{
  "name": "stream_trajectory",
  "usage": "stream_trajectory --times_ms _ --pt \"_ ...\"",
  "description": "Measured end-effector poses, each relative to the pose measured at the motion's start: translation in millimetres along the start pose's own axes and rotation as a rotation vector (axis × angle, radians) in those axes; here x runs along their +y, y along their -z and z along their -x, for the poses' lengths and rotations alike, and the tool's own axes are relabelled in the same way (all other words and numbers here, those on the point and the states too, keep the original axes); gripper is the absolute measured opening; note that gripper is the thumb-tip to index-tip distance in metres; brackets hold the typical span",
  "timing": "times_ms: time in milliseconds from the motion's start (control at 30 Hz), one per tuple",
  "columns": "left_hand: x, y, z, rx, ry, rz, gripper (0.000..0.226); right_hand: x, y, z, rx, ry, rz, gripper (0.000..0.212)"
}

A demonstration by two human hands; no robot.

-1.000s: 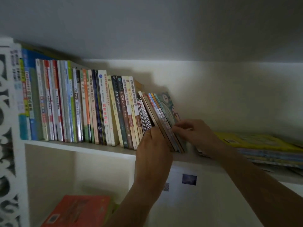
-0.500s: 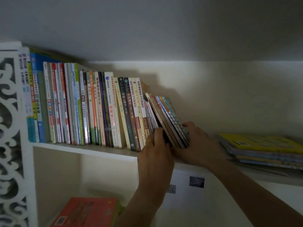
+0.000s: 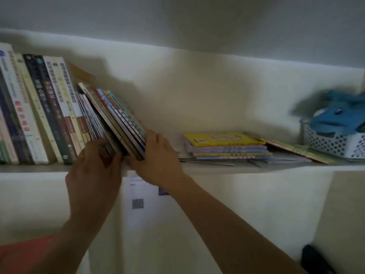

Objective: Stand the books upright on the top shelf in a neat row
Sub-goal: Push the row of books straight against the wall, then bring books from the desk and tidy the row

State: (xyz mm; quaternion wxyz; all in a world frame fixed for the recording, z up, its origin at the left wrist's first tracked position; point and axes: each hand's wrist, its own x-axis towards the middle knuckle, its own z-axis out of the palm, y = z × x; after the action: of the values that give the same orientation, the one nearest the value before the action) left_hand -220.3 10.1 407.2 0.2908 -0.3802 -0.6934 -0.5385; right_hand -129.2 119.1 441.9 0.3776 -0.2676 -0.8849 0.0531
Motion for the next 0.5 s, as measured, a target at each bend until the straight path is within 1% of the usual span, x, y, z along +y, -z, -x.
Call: stream_trajectory --times_ms 100,200,267,333,400,500 --pt "-3 -3 18 -0.011 -0.079 0.015 0.024 4 17 34 0.104 0.065 -0.040 0.069" --pt "3 -2 42 0.002 -0.175 -0.002 0.036 26 41 75 0.206 0.087 0.042 0.056" --pt "0 1 64 -0.043 -0.267 -0.044 0.047 50 52 98 0.237 0.106 0.143 0.057" --pt "-15 3 93 -0.150 -0.334 -0.090 0.060 72 54 119 0.225 0.126 0.206 0.062" --pt "-39 6 123 -0.224 -0.320 -0.123 0.063 85 51 140 0.213 0.125 0.220 0.062" --pt "-84 21 161 -0.342 -0.237 -0.206 0.060 79 34 171 0.193 0.171 0.218 0.059"
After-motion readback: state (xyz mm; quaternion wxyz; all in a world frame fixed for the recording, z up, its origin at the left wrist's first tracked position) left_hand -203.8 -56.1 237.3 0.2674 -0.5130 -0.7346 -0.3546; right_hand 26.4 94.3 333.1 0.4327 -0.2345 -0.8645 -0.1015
